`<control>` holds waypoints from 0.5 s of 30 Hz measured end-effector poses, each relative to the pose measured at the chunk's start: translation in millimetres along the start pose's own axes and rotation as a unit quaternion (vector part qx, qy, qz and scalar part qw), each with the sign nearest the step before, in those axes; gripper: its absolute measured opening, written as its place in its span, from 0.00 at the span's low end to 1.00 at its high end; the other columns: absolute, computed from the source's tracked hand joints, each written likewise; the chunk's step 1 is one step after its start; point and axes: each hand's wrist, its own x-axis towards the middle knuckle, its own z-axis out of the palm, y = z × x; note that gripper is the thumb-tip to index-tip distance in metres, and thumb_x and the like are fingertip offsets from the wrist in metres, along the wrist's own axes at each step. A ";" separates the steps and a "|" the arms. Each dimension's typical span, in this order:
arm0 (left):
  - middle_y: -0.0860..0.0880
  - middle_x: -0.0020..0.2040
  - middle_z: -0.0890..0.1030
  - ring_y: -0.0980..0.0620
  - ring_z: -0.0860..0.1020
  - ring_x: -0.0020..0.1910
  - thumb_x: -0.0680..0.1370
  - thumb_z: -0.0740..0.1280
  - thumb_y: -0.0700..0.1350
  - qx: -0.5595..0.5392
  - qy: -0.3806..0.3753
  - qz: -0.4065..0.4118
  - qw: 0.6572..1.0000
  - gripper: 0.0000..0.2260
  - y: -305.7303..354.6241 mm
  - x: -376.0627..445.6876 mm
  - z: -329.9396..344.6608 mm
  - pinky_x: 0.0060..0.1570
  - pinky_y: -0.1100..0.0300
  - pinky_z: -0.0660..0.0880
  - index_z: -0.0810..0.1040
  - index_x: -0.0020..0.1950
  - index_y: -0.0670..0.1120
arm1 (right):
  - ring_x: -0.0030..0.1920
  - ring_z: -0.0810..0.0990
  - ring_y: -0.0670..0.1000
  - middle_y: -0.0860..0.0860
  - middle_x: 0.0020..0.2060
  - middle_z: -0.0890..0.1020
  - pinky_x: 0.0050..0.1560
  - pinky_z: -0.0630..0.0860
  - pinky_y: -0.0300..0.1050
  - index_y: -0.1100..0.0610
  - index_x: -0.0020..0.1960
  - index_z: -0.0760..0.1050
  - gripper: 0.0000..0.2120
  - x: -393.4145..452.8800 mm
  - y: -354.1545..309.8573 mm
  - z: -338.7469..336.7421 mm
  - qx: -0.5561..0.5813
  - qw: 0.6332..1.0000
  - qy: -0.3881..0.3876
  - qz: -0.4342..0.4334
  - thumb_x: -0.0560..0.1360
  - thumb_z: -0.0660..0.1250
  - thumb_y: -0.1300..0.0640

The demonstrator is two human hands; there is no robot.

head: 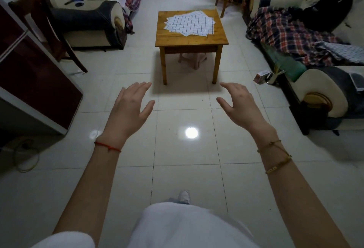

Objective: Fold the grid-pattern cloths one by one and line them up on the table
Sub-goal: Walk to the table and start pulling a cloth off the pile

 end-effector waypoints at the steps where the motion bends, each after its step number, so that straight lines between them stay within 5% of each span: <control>1: 0.47 0.73 0.69 0.48 0.63 0.74 0.81 0.61 0.50 0.002 -0.003 0.003 1.000 0.23 -2.4 15.7 2.4 0.75 0.45 0.55 0.64 0.76 0.47 | 0.71 0.66 0.52 0.52 0.69 0.72 0.70 0.63 0.50 0.55 0.73 0.65 0.24 14.1 2.9 2.5 0.003 1.000 0.001 0.003 0.80 0.62 0.49; 15: 0.49 0.73 0.68 0.51 0.63 0.74 0.81 0.60 0.52 -0.003 -0.034 0.000 0.999 0.24 -28.2 239.9 68.6 0.74 0.45 0.59 0.62 0.76 0.50 | 0.69 0.67 0.50 0.50 0.68 0.73 0.70 0.65 0.51 0.54 0.73 0.65 0.24 210.6 93.0 31.9 0.015 0.999 0.004 0.032 0.79 0.62 0.49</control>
